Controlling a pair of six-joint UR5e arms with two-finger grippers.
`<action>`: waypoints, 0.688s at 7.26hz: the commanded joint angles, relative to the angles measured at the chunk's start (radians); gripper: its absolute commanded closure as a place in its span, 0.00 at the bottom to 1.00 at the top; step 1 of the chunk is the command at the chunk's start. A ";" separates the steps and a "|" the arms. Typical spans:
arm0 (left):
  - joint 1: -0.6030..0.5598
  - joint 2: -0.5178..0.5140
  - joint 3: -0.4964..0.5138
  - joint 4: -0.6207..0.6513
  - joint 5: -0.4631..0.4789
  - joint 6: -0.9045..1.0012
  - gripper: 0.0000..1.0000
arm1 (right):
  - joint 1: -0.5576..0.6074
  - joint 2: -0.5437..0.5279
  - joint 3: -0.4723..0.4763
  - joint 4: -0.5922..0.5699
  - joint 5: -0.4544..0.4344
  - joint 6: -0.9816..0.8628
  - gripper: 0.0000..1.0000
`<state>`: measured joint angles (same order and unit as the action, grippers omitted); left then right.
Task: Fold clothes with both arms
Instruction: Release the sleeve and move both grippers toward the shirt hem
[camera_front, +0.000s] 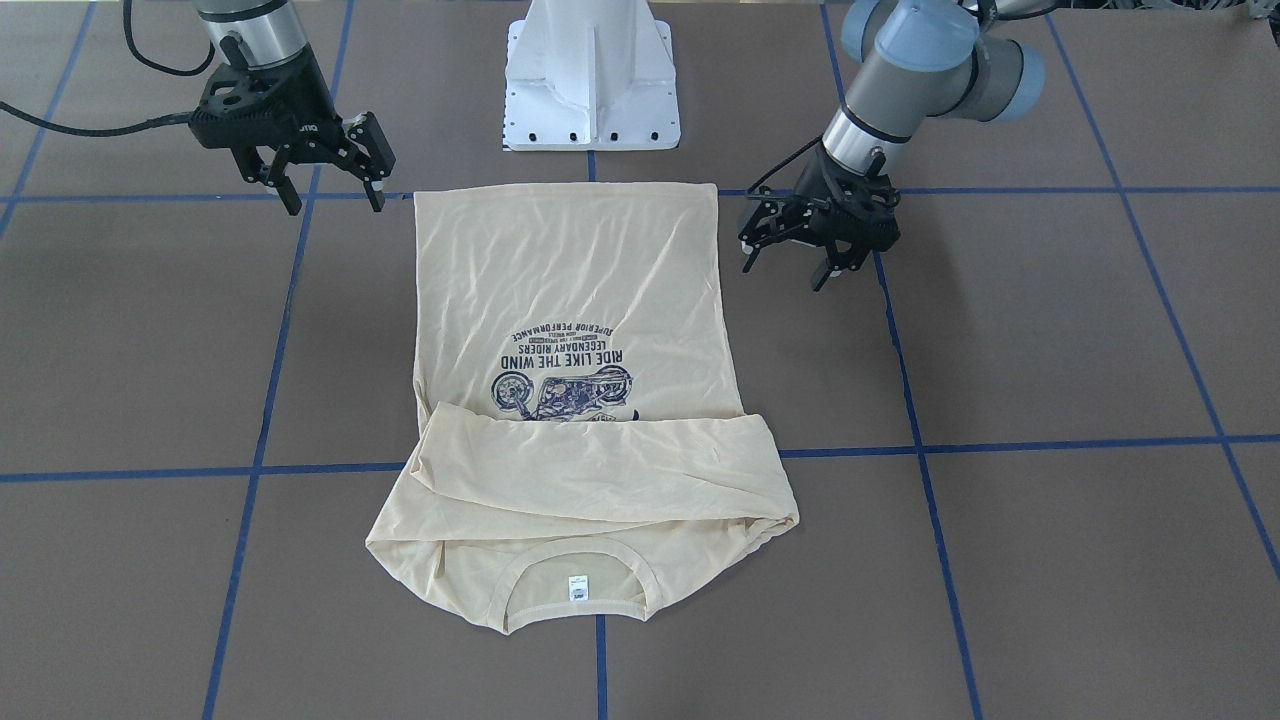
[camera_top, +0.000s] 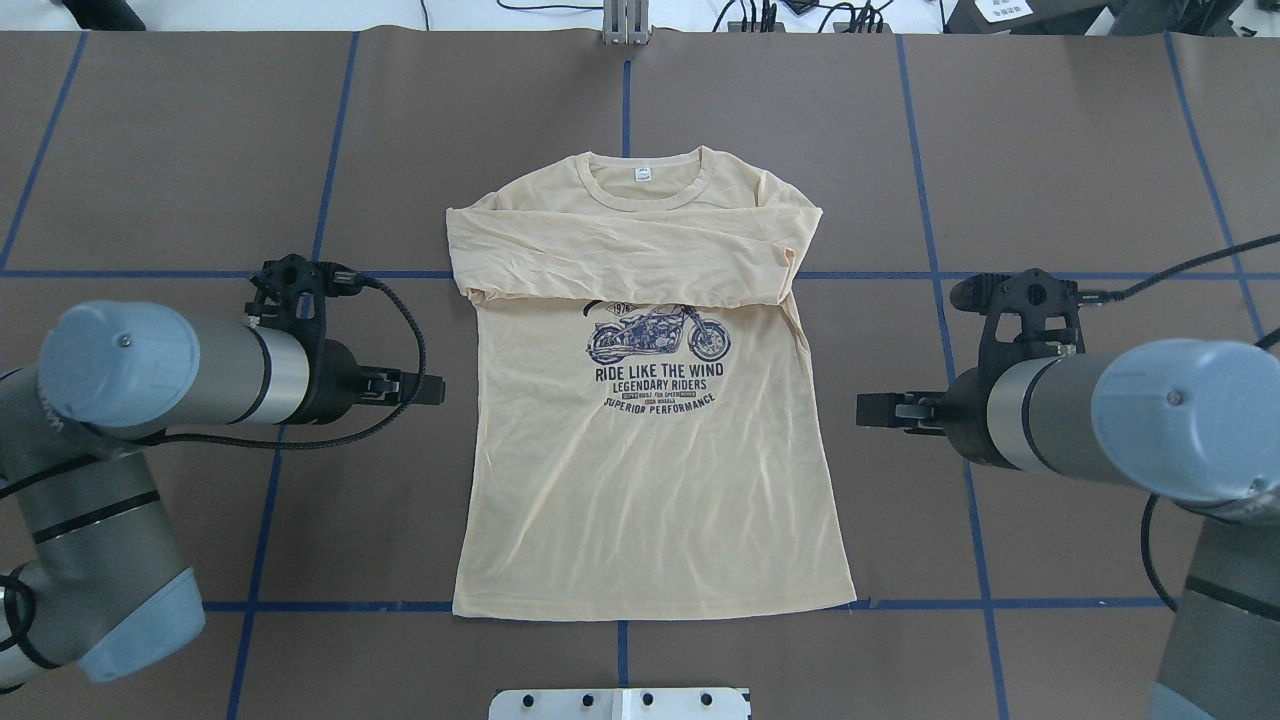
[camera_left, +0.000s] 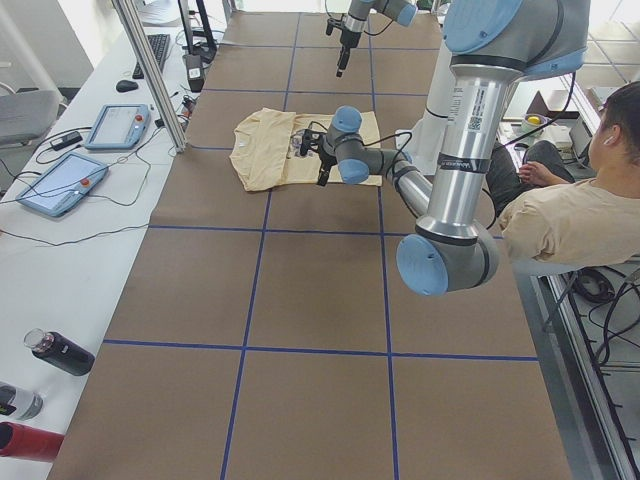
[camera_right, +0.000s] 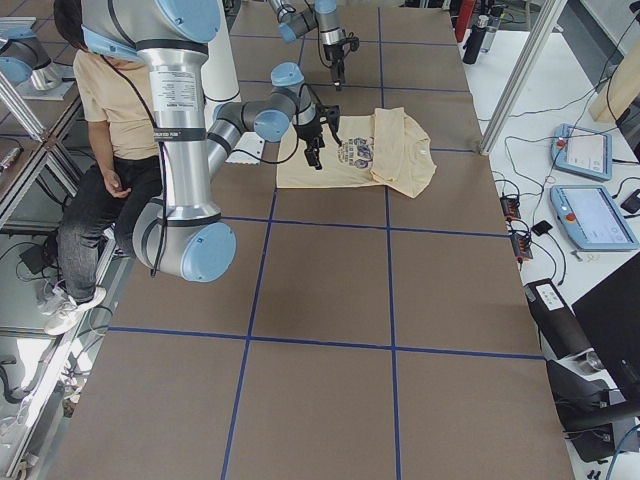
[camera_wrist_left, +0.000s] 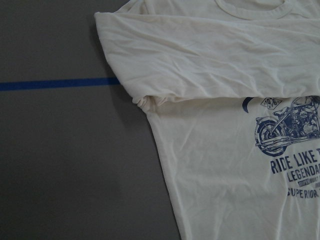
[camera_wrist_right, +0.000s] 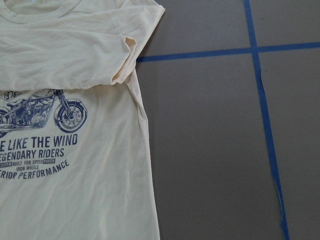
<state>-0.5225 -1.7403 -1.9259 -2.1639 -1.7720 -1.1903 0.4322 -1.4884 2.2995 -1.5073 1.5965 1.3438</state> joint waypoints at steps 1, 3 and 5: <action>0.111 0.065 -0.013 -0.077 0.068 -0.148 0.00 | -0.119 -0.029 0.020 0.001 -0.108 0.083 0.00; 0.226 0.055 -0.097 0.051 0.085 -0.265 0.00 | -0.133 -0.055 0.021 0.001 -0.113 0.083 0.00; 0.350 0.030 -0.117 0.133 0.161 -0.357 0.08 | -0.151 -0.084 0.021 0.062 -0.119 0.083 0.00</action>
<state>-0.2465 -1.7001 -2.0334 -2.0761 -1.6511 -1.4869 0.2936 -1.5500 2.3207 -1.4836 1.4800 1.4262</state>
